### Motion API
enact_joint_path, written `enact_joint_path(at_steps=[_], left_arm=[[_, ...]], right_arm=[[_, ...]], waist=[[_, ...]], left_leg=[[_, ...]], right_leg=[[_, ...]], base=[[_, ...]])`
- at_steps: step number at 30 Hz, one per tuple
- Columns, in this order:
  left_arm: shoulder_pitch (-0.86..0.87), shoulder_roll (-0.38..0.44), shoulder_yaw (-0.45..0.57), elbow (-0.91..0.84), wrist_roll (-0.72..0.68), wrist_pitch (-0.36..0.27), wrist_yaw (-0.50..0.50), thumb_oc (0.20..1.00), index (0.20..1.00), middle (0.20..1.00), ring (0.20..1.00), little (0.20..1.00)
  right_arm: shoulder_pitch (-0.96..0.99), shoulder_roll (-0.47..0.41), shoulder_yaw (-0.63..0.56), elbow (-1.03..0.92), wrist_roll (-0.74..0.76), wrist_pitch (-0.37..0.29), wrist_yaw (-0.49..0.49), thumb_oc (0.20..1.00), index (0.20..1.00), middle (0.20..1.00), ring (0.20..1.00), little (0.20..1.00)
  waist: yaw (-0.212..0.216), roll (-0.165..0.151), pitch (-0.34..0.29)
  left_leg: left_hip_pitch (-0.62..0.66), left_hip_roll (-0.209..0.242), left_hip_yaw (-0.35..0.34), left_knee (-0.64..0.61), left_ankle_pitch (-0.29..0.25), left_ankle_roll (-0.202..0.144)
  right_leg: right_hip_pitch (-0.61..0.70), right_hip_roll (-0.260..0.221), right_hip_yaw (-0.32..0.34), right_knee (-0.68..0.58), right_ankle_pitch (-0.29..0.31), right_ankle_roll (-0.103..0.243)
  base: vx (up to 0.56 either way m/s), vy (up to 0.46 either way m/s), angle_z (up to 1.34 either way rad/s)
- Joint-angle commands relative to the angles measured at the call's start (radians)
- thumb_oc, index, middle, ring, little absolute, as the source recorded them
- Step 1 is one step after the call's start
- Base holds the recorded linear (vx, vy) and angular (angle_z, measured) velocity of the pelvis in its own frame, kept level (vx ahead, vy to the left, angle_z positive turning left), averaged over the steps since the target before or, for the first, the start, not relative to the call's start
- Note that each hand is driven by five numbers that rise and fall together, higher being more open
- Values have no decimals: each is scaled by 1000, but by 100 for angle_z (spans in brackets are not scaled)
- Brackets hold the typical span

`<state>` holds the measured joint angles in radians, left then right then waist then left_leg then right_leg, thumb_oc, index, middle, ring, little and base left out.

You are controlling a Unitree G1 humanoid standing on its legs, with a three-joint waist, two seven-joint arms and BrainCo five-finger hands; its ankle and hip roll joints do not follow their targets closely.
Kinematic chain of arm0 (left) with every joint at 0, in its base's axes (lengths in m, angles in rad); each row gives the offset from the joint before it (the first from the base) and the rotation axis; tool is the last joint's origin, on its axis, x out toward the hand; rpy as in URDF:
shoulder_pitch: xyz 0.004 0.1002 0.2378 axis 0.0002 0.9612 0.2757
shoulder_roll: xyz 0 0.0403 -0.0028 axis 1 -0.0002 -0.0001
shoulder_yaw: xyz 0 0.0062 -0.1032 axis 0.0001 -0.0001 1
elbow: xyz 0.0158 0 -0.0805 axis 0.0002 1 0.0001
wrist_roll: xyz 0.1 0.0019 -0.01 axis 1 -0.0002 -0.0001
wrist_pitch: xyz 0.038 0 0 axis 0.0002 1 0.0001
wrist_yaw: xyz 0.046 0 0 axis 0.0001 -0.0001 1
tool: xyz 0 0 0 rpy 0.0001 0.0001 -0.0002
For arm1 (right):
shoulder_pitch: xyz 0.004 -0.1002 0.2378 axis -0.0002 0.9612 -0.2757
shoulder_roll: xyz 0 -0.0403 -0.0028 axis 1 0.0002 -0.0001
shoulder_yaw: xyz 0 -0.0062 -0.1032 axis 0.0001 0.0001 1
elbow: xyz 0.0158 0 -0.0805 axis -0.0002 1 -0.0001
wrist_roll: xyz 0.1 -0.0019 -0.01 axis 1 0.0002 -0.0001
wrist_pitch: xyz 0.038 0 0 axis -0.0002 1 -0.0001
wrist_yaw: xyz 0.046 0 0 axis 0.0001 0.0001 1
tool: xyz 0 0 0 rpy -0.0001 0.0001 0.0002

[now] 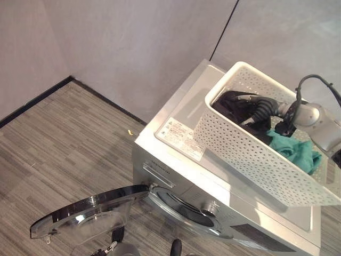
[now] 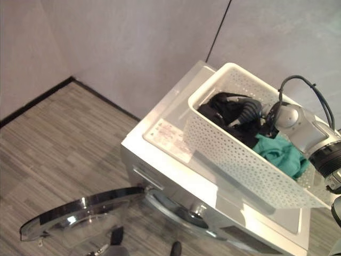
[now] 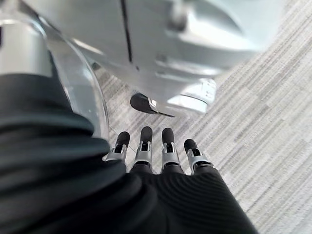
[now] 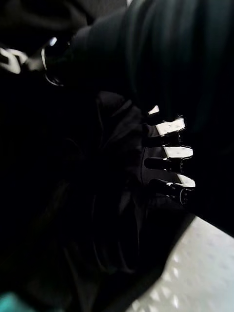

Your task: Grab the laundry basket,head to the washer,open it,put in the laundry and shut it.

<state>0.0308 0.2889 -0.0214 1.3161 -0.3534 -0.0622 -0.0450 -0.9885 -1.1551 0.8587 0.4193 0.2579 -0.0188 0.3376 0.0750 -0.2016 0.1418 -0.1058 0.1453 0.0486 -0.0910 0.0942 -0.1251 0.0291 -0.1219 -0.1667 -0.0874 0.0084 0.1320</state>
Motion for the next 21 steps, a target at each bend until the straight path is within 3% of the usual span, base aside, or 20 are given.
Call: enact_joint_path(at_steps=[1, 10, 16, 17, 19, 21], left_arm=[[-34, -14, -29, 51, -20, -11, 12, 1000, 1000, 1000, 1000, 1000], [-72, -27, -59, -25, -107, -26, 10, 1000, 1000, 1000, 1000, 1000], [-98, -55, -126, -49, -86, -31, 7, 1000, 1000, 1000, 1000, 1000], [-99, -58, -133, -51, -82, -30, 10, 1000, 1000, 1000, 1000, 1000], [-105, -62, -138, -46, -79, -29, 14, 1000, 1000, 1000, 1000, 1000], [-103, -62, -137, -38, -70, -27, 17, 1000, 1000, 1000, 1000, 1000]], right_arm=[[-111, -66, 41, 14, -27, -3, -15, 1000, 1000, 1000, 1000, 1000], [-111, -55, 162, 41, -234, 11, 33, 1000, 1000, 1000, 1000, 1000], [65, 0, 90, 27, -246, 19, 63, 1000, 1000, 1000, 1000, 1000], [80, 13, 76, 34, -251, 21, 61, 529, 529, 529, 529, 529], [106, 36, 43, 48, -248, 24, 53, 200, 200, 200, 200, 200], [112, 47, 26, 49, -246, 24, 46, 200, 200, 200, 200, 200]], waist=[[41, 6, 21], [56, 12, 79], [56, 16, 101], [55, 18, 102], [52, 22, 100], [47, 25, 95]], left_leg=[[67, 64, -12, 43, -89, -9], [-3, 69, -60, 53, -69, -12], [-31, 71, -75, 43, -54, -12], [-31, 71, -74, 39, -53, -12], [-31, 69, -74, 33, -52, -12], [-26, 68, -71, 31, -54, -11]], right_leg=[[-94, -55, -8, 24, 63, 36], [-127, -52, -42, 30, 61, 29], [-146, -51, -52, 27, 62, 27], [-148, -51, -51, 26, 63, 27], [-151, -50, -50, 24, 63, 27], [-150, -50, -46, 24, 62, 27]], base=[[-25, -10, 16], [-26, -14, 14], [-23, -10, 7], [0, 0, 0], [0, 0, 0], [0, 0, 0]])
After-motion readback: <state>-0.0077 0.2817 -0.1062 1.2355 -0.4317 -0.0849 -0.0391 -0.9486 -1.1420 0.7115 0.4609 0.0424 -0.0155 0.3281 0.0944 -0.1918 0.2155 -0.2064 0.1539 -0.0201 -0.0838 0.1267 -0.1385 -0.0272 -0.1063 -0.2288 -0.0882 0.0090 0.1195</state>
